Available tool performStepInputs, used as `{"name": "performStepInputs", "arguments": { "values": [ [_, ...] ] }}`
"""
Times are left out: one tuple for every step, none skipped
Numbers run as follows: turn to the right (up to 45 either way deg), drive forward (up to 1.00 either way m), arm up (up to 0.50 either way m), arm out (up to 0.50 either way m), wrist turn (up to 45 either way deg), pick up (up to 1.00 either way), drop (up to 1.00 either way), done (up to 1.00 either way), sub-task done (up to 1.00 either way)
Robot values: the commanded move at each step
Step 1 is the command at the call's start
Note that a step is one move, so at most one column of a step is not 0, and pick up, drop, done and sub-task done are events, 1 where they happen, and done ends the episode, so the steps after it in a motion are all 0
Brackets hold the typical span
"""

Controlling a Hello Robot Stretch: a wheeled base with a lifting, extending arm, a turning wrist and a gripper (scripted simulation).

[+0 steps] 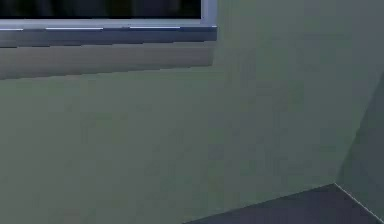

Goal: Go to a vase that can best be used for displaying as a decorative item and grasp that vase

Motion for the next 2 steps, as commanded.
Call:
{"name": "performStepInputs", "arguments": {
  "values": [
    [-45.0, 0.00, 0.00, 0.00, 0.0, 0.00, 0.00, 0.00, 0.00],
    [-15.0, 0.00, 0.00, 0.00, 0.0, 0.00, 0.00, 0.00, 0.00]
  ]
}}
